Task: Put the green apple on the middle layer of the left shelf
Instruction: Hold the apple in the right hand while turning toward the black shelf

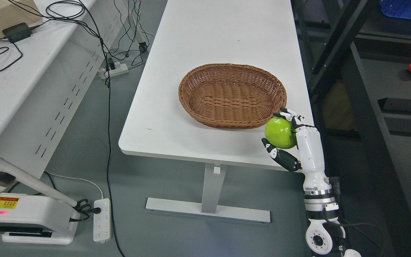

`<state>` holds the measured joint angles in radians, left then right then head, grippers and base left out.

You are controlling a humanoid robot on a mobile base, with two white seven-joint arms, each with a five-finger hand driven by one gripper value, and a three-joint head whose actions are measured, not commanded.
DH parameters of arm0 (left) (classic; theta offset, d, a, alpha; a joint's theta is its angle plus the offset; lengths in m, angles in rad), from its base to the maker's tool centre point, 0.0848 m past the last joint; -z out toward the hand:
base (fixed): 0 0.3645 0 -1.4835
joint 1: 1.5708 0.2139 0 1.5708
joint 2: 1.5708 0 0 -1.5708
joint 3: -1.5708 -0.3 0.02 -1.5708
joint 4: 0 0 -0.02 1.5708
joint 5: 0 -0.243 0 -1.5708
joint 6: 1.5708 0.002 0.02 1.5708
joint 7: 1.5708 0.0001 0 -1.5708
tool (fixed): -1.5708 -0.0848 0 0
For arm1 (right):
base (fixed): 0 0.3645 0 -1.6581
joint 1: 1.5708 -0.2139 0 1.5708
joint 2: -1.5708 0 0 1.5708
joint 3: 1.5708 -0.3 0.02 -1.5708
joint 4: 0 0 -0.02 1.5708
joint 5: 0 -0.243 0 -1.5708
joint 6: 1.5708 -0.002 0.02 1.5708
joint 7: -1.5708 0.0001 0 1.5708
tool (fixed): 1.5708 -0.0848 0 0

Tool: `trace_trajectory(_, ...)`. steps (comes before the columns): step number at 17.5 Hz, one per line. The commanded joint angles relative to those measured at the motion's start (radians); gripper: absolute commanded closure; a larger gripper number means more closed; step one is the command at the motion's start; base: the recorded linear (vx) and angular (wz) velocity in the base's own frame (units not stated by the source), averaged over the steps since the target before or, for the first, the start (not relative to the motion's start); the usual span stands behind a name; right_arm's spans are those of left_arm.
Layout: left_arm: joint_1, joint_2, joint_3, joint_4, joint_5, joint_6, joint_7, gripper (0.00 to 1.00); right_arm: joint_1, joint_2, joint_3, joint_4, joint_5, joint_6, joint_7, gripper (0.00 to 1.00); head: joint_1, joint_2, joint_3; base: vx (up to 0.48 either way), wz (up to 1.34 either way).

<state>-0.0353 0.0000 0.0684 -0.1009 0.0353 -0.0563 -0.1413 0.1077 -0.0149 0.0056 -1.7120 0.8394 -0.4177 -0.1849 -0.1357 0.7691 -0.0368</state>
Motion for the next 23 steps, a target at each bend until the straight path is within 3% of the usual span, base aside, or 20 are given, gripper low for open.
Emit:
trace_trajectory(1, 0.000, 0.017, 0.001, 0.000, 0.000, 0.000, 0.000, 0.00, 0.055, -0.020, -0.038, -0.011, 0.000, -0.001, -0.002, 1.00, 0.0000, 0.000, 0.000, -0.189, 0.00)
trace_trajectory(9, 0.000, 0.017, -0.002, 0.000, 0.000, 0.000, 0.000, 0.00, 0.084, -0.007, -0.121, -0.003, -0.010, -0.001, -0.028, 1.00, 0.0000, 0.000, 0.000, -0.175, -0.09)
trace_trajectory(15, 0.000, 0.017, 0.001, 0.000, 0.000, 0.000, 0.000, 0.00, 0.081, -0.003, -0.001, -0.009, -0.014, 0.054, -0.016, 1.00, 0.0000, 0.000, 0.000, -0.167, -0.02)
trace_trajectory(23, 0.000, 0.017, -0.002, 0.000, 0.000, 0.000, 0.000, 0.00, 0.055, -0.003, 0.070, -0.008, -0.014, 0.103, 0.002, 1.00, 0.0000, 0.000, 0.000, -0.123, 0.03)
